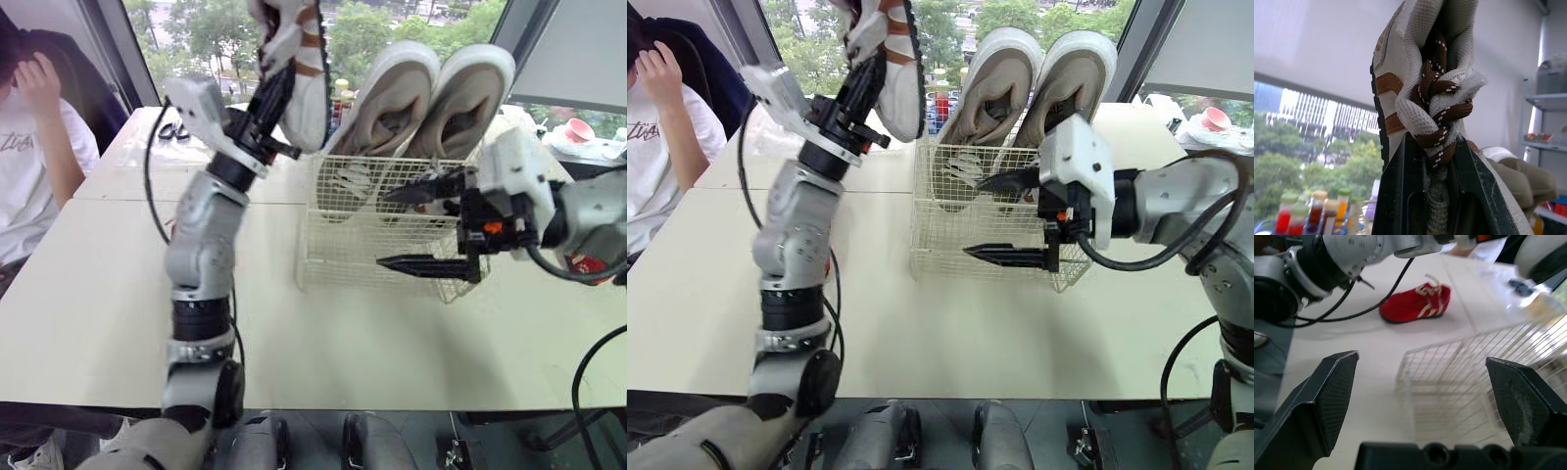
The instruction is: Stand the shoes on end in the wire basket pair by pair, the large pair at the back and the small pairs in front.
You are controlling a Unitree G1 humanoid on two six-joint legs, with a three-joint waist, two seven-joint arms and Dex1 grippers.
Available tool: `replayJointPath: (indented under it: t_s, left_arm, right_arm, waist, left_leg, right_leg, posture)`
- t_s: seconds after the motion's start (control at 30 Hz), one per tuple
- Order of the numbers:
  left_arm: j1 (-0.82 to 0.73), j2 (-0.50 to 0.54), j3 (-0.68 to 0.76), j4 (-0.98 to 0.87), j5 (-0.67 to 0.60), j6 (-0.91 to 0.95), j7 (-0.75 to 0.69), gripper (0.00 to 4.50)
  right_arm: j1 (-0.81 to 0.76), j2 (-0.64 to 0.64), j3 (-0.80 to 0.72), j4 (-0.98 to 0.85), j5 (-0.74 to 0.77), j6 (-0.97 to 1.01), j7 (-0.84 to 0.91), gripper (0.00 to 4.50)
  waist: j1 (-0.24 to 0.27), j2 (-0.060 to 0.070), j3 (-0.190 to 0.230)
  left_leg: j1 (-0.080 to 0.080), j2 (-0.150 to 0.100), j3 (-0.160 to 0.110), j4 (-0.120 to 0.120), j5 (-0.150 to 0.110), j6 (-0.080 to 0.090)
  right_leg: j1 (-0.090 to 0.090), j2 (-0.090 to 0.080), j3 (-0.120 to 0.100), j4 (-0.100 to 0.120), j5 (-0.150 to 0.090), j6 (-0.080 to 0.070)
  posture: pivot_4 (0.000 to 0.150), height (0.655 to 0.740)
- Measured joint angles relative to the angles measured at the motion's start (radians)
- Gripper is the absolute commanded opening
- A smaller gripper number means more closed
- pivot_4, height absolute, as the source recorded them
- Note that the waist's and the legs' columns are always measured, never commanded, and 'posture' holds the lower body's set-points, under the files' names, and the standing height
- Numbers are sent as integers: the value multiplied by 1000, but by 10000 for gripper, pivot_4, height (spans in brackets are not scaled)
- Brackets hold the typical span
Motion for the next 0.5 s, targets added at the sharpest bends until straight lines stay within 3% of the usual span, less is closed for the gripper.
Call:
replayJointPath:
  t_s: [0.27, 0.5]
  left_arm:
    - [68, -81, -137, 324, 252, -519, 21, 132]
    - [50, -105, -161, 561, 369, -817, 106, 132]
  right_arm:
    - [261, 5, -116, -93, 80, 68, -104, 45000]
    - [388, 44, -250, -147, 234, 108, -229, 45000]
  waist:
    - [4, 0, 0]
    - [2, 0, 0]
  left_leg:
    - [-1, 0, 0, 1, -2, 3]
    - [-1, 0, -1, 0, -2, 3]
  right_leg:
    - [0, 0, -1, -1, 0, 0]
    - [0, 0, -1, -1, 0, 0]
  posture:
    - [1500, 7400]
    - [1500, 7400]
